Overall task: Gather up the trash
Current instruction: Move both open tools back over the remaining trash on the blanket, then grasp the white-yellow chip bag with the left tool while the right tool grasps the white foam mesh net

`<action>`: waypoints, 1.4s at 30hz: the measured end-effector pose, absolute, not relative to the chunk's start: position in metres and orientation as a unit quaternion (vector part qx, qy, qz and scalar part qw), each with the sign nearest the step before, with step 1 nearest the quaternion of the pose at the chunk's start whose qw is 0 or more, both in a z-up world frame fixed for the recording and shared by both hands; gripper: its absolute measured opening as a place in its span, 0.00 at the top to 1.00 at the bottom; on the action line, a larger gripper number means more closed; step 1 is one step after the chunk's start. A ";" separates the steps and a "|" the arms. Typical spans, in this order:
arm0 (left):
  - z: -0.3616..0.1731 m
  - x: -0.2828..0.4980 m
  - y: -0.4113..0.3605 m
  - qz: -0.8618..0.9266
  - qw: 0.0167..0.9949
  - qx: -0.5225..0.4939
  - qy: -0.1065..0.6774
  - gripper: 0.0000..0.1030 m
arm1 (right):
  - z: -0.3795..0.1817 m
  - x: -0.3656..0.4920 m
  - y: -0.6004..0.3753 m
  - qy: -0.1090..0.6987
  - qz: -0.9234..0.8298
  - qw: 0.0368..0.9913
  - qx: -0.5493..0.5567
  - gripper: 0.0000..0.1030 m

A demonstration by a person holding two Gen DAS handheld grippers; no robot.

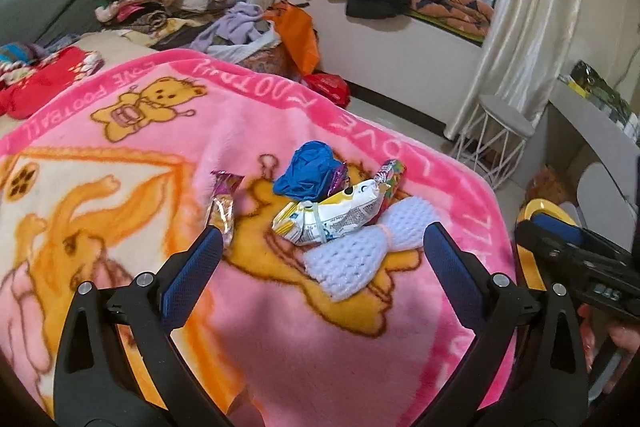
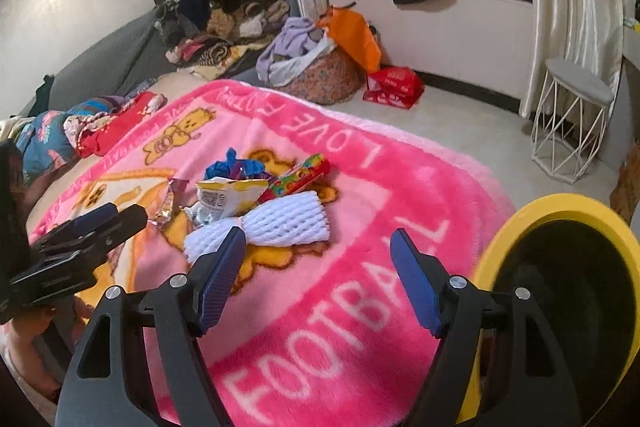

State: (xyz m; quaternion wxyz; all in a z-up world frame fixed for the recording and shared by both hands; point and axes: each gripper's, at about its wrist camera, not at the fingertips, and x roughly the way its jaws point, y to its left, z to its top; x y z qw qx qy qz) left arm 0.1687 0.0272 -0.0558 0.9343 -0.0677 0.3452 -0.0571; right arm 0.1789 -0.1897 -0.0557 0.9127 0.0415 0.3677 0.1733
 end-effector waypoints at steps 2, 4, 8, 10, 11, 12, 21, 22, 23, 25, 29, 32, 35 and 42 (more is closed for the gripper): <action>-0.057 0.177 0.025 -0.074 0.931 -0.057 0.352 0.10 | -0.063 0.188 -0.186 0.376 0.176 0.908 0.046 0.30; -0.059 0.182 0.022 -0.088 0.929 -0.051 0.355 0.16 | -0.072 0.199 -0.180 0.387 0.175 0.904 0.044 0.30; -0.066 0.196 0.014 -0.112 0.923 -0.024 0.368 0.25 | -0.087 0.219 -0.172 0.402 0.182 0.896 0.049 0.36; -0.071 0.204 0.012 -0.118 0.918 -0.016 0.378 0.32 | -0.096 0.230 -0.172 0.417 0.189 0.887 0.057 0.38; -0.073 0.207 0.010 -0.120 0.917 -0.011 0.381 0.33 | -0.101 0.236 -0.171 0.425 0.192 0.882 0.062 0.39; -0.076 0.210 0.008 -0.123 0.915 -0.004 0.385 0.35 | -0.104 0.241 -0.171 0.430 0.195 0.879 0.066 0.39; -0.087 0.231 -0.007 -0.143 0.904 0.031 0.402 0.45 | -0.120 0.252 -0.170 0.463 0.243 0.847 0.100 0.77; -0.087 0.232 -0.010 -0.143 0.904 0.036 0.401 0.47 | -0.119 0.249 -0.171 0.463 0.247 0.846 0.095 0.85; -0.087 0.234 -0.012 -0.143 0.904 0.038 0.401 0.48 | -0.118 0.246 -0.173 0.462 0.252 0.845 0.096 0.86; -0.087 0.236 -0.015 -0.141 0.904 0.043 0.400 0.51 | -0.115 0.239 -0.177 0.458 0.253 0.847 0.096 0.89; -0.087 0.241 -0.018 -0.136 0.904 0.045 0.403 0.65 | -0.107 0.222 -0.184 0.449 0.254 0.851 0.094 0.90; -0.089 0.239 -0.018 -0.132 0.903 0.041 0.407 0.71 | -0.101 0.212 -0.185 0.441 0.255 0.856 0.087 0.90; -0.089 0.230 -0.014 -0.129 0.906 0.026 0.402 0.76 | -0.094 0.198 -0.183 0.432 0.256 0.862 0.073 0.90; -0.081 0.202 0.006 -0.114 0.916 -0.050 0.381 0.81 | -0.081 0.175 -0.174 0.415 0.268 0.868 0.048 0.90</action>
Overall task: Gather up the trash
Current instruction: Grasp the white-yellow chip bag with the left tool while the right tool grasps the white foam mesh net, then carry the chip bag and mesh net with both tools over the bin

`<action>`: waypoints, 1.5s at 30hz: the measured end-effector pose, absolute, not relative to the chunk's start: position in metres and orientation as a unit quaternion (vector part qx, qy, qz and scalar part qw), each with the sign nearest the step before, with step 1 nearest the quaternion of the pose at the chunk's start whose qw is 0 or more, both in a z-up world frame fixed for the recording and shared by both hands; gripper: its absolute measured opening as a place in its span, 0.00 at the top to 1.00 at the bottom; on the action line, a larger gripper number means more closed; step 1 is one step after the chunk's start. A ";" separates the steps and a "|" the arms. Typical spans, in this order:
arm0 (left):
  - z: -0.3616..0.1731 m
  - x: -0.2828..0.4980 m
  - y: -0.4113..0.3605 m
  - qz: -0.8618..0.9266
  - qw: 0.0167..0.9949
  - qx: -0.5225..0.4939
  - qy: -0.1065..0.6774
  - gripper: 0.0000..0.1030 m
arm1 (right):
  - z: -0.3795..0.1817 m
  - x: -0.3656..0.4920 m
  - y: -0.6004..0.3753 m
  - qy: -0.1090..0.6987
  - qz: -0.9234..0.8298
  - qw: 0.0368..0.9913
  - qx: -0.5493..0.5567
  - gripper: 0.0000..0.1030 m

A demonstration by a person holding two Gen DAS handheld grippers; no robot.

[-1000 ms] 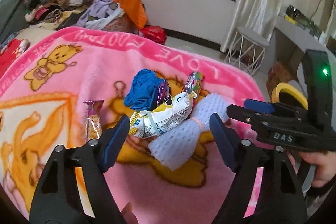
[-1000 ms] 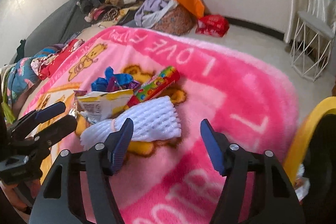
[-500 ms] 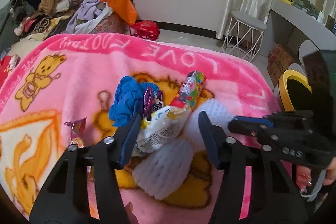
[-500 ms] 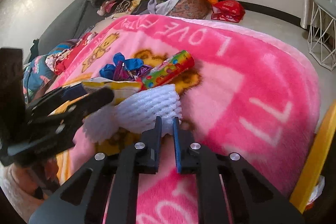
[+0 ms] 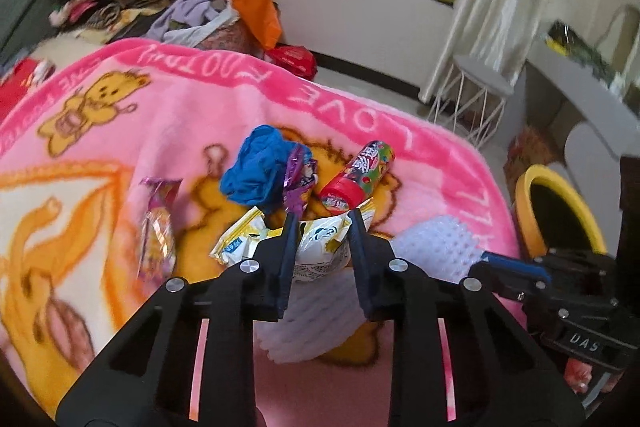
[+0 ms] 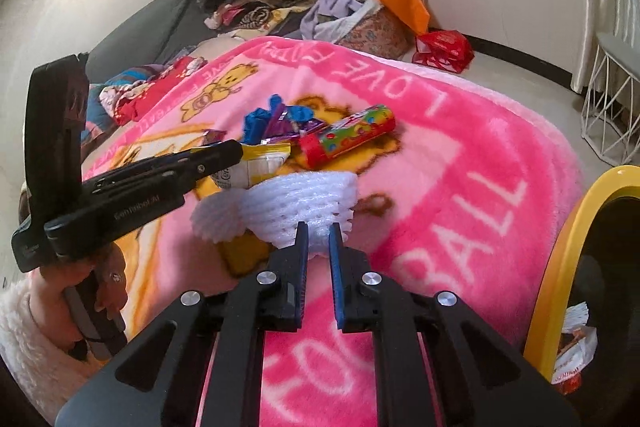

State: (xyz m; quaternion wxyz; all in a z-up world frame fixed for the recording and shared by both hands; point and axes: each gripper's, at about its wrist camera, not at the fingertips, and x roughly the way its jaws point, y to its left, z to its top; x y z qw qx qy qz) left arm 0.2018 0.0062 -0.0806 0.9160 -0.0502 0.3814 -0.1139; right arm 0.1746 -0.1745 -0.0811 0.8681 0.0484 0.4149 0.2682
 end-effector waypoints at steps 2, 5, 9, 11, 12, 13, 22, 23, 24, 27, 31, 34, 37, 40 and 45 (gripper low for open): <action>-0.077 0.193 0.012 -0.109 0.918 -0.070 0.374 0.81 | -0.079 0.167 -0.172 0.413 0.272 0.868 0.048 0.90; -0.071 0.178 0.022 -0.103 0.921 -0.100 0.362 0.82 | -0.077 0.161 -0.170 0.411 0.278 0.867 0.046 0.90; -0.059 0.164 0.032 -0.102 0.924 -0.131 0.345 0.82 | -0.071 0.149 -0.169 0.405 0.286 0.868 0.039 0.90; -0.051 0.157 0.038 -0.101 0.926 -0.146 0.334 0.82 | -0.067 0.144 -0.168 0.399 0.288 0.869 0.037 0.90; -0.047 0.155 0.040 -0.101 0.926 -0.151 0.330 0.82 | -0.065 0.143 -0.166 0.397 0.289 0.870 0.036 0.90; -0.043 0.152 0.043 -0.102 0.926 -0.159 0.326 0.82 | -0.063 0.141 -0.166 0.395 0.290 0.871 0.035 0.90; -0.017 0.129 0.056 -0.102 0.932 -0.180 0.297 0.82 | -0.043 0.123 -0.170 0.367 0.297 0.881 0.027 0.90; -0.016 0.128 0.056 -0.103 0.933 -0.181 0.295 0.82 | -0.040 0.121 -0.171 0.364 0.298 0.882 0.027 0.90; -0.014 0.125 0.056 -0.103 0.933 -0.181 0.293 0.82 | -0.039 0.119 -0.171 0.362 0.299 0.883 0.026 0.90; -0.010 0.121 0.056 -0.104 0.935 -0.178 0.288 0.82 | -0.033 0.114 -0.174 0.353 0.295 0.888 0.021 0.90; -0.004 0.117 0.050 -0.111 0.936 -0.175 0.284 0.82 | -0.027 0.110 -0.181 0.346 0.287 0.893 0.024 0.90; -0.001 0.115 0.044 -0.119 0.936 -0.173 0.281 0.82 | -0.024 0.110 -0.188 0.343 0.279 0.897 0.028 0.90; 0.003 0.114 0.037 -0.126 0.937 -0.170 0.279 0.82 | -0.022 0.109 -0.197 0.341 0.270 0.900 0.037 0.91; 0.006 0.114 0.031 -0.133 0.937 -0.165 0.277 0.82 | -0.020 0.108 -0.207 0.338 0.262 0.903 0.042 0.91; 0.010 0.111 0.018 -0.146 0.937 -0.161 0.273 0.82 | -0.016 0.106 -0.220 0.334 0.248 0.908 0.049 0.91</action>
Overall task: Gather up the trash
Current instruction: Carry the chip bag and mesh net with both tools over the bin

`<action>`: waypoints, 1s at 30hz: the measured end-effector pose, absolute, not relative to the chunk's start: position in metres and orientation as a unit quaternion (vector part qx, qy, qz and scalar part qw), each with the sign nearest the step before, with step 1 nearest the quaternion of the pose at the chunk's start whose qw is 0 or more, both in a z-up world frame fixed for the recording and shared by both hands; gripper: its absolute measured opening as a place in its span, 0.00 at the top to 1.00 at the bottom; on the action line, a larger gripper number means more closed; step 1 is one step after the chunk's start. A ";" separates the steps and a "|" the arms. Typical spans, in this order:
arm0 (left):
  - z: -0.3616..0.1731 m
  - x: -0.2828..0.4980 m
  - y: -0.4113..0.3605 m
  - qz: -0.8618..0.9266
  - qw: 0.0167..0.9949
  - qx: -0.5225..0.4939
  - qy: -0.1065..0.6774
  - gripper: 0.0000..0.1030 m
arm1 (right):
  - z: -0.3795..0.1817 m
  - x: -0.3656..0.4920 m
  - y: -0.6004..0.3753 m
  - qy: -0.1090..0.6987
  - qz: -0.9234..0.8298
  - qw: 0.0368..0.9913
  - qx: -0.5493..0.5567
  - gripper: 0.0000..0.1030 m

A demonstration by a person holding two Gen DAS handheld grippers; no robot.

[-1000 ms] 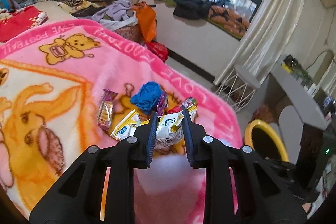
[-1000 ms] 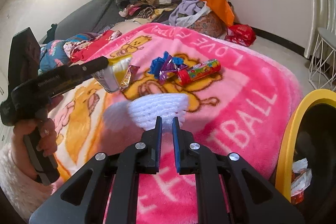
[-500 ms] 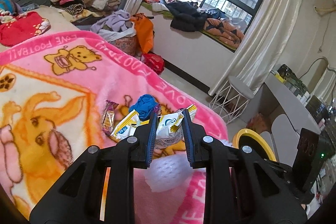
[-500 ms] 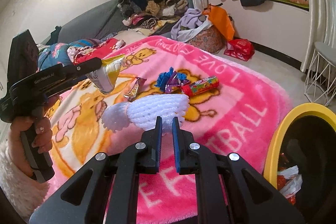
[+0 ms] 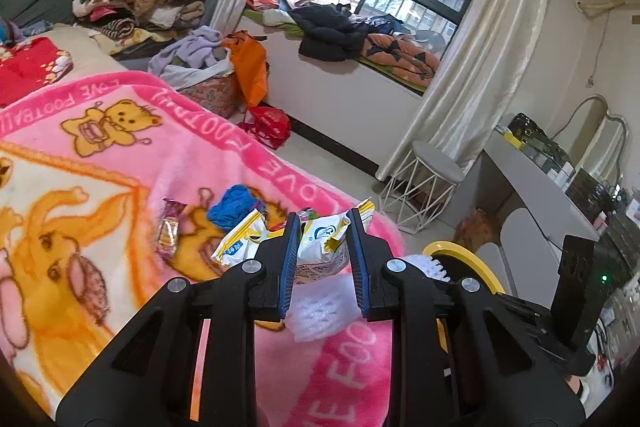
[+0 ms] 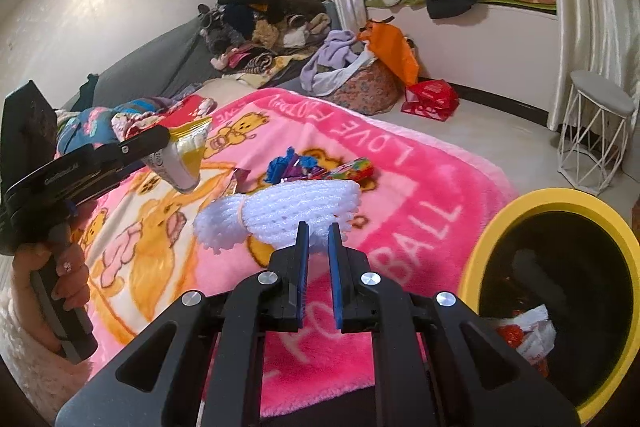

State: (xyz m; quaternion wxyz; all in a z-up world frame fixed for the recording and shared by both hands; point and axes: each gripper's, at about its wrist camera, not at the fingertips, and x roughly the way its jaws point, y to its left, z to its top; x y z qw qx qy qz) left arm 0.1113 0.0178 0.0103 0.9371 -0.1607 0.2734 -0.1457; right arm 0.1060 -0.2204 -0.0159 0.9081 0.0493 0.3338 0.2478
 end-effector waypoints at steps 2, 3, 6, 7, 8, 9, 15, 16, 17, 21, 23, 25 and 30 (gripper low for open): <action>0.011 0.110 0.013 -0.150 0.937 -0.160 0.272 0.82 | -0.015 0.105 -0.224 0.332 0.244 0.910 0.052 0.91; 0.011 0.110 0.011 -0.152 0.937 -0.158 0.272 0.82 | -0.014 0.104 -0.227 0.330 0.241 0.911 0.054 0.90; 0.013 0.109 0.003 -0.160 0.936 -0.156 0.272 0.82 | -0.013 0.103 -0.234 0.328 0.234 0.914 0.056 0.91; 0.013 0.109 0.000 -0.163 0.936 -0.155 0.271 0.82 | -0.012 0.103 -0.236 0.327 0.231 0.914 0.057 0.91; 0.014 0.109 -0.001 -0.164 0.936 -0.154 0.271 0.82 | -0.012 0.102 -0.239 0.327 0.228 0.915 0.059 0.91; 0.015 0.108 -0.004 -0.167 0.936 -0.152 0.270 0.82 | -0.012 0.101 -0.241 0.326 0.226 0.916 0.060 0.91; 0.018 0.106 -0.015 -0.181 0.935 -0.146 0.268 0.82 | -0.010 0.098 -0.254 0.321 0.213 0.920 0.067 0.91; 0.018 0.106 -0.018 -0.183 0.935 -0.144 0.268 0.82 | -0.010 0.097 -0.256 0.320 0.211 0.921 0.068 0.91; 0.019 0.106 -0.021 -0.185 0.935 -0.142 0.267 0.82 | -0.009 0.097 -0.259 0.319 0.208 0.922 0.070 0.91; 0.020 0.105 -0.030 -0.194 0.934 -0.136 0.267 0.82 | -0.008 0.097 -0.268 0.317 0.200 0.924 0.076 0.91; 0.020 0.105 -0.035 -0.198 0.934 -0.133 0.267 0.82 | -0.008 0.096 -0.273 0.316 0.194 0.925 0.079 0.91; 0.020 0.105 -0.040 -0.203 0.933 -0.130 0.268 0.82 | -0.009 0.095 -0.277 0.317 0.189 0.926 0.082 0.91; 0.019 0.105 -0.054 -0.216 0.930 -0.121 0.270 0.82 | -0.010 0.095 -0.290 0.316 0.173 0.928 0.091 0.91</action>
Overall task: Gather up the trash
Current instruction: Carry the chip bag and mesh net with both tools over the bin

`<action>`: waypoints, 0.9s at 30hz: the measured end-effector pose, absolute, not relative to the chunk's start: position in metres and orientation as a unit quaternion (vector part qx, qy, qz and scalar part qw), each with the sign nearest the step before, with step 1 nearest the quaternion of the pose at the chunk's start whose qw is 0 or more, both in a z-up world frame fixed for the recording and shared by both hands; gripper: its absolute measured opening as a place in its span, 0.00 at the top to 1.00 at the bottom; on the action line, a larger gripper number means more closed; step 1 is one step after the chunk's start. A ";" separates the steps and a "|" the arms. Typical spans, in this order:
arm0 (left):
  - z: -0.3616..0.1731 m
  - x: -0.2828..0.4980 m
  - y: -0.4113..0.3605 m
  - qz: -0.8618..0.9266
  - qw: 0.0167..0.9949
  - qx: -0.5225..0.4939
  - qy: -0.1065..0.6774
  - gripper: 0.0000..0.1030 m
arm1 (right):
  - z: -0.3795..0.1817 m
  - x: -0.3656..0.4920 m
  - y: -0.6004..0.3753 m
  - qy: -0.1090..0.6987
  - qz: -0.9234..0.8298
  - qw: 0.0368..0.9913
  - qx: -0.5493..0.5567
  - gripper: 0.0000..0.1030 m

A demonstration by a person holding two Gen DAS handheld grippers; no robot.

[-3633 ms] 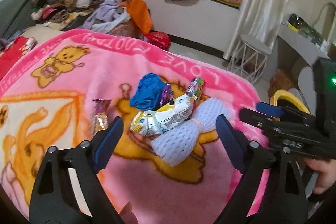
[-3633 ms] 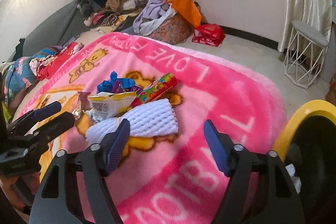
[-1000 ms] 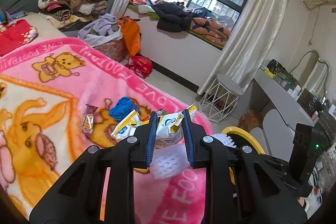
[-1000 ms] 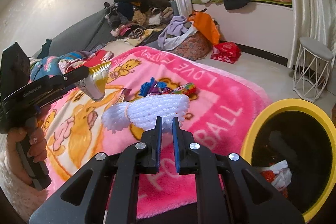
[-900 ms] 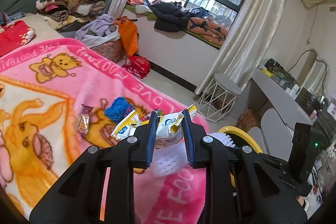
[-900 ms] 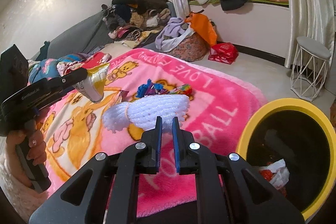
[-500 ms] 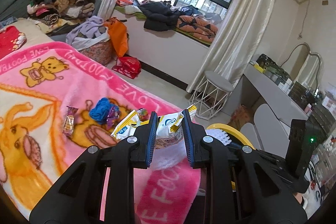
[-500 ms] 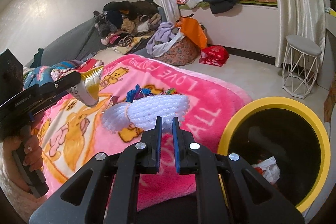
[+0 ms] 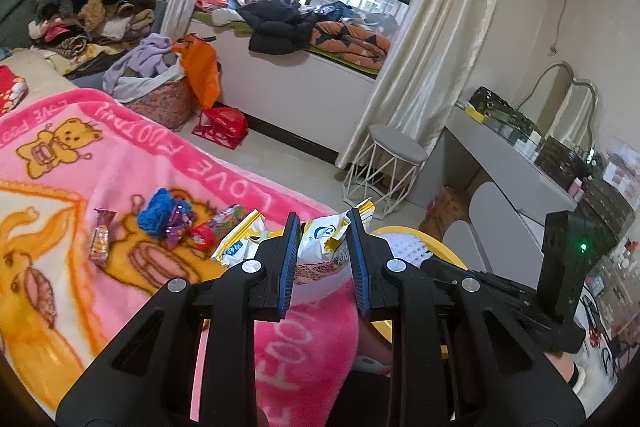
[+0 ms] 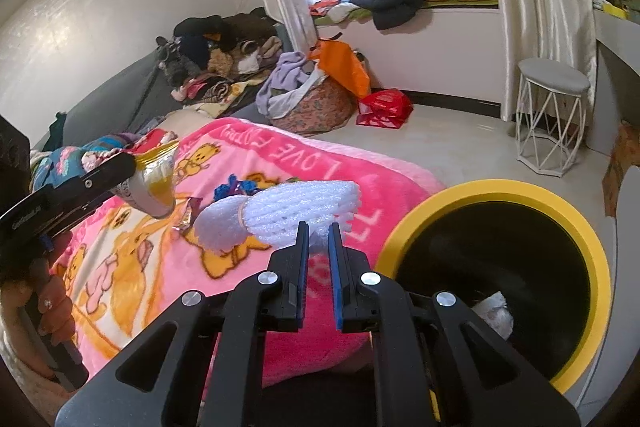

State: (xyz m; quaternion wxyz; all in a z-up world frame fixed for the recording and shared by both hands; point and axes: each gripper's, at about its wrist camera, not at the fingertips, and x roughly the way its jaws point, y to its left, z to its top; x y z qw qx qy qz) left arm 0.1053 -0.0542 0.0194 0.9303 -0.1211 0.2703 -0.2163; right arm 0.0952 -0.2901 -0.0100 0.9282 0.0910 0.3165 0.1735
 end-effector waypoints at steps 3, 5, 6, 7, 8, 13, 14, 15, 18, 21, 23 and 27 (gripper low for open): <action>0.019 0.105 -0.063 -0.225 0.929 -0.114 0.272 0.82 | -0.010 0.096 -0.298 0.316 0.164 0.930 0.097 0.91; 0.018 0.105 -0.069 -0.230 0.928 -0.110 0.274 0.82 | -0.010 0.095 -0.304 0.315 0.157 0.931 0.101 0.91; 0.018 0.105 -0.072 -0.233 0.927 -0.108 0.275 0.82 | -0.010 0.096 -0.306 0.315 0.154 0.931 0.102 0.91; 0.017 0.106 -0.075 -0.236 0.926 -0.106 0.276 0.82 | -0.010 0.096 -0.309 0.314 0.150 0.932 0.104 0.91; 0.017 0.105 -0.077 -0.238 0.925 -0.105 0.276 0.82 | -0.010 0.095 -0.312 0.313 0.147 0.932 0.106 0.91; 0.016 0.106 -0.091 -0.251 0.922 -0.095 0.280 0.82 | -0.010 0.096 -0.326 0.310 0.131 0.934 0.116 0.91; 0.015 0.106 -0.095 -0.254 0.921 -0.092 0.281 0.82 | -0.011 0.096 -0.329 0.310 0.129 0.935 0.117 0.91; 0.015 0.106 -0.098 -0.256 0.920 -0.090 0.282 0.82 | -0.011 0.095 -0.332 0.309 0.125 0.935 0.119 0.91; 0.014 0.106 -0.107 -0.264 0.918 -0.083 0.284 0.82 | -0.012 0.095 -0.342 0.307 0.115 0.936 0.126 0.91; 0.012 0.107 -0.114 -0.272 0.915 -0.077 0.286 0.82 | -0.012 0.094 -0.350 0.305 0.105 0.938 0.128 0.91; 0.011 0.107 -0.121 -0.277 0.914 -0.073 0.288 0.82 | -0.013 0.093 -0.357 0.304 0.096 0.939 0.131 0.91; 0.008 0.108 -0.135 -0.287 0.910 -0.063 0.292 0.82 | -0.015 0.092 -0.369 0.301 0.074 0.942 0.131 0.91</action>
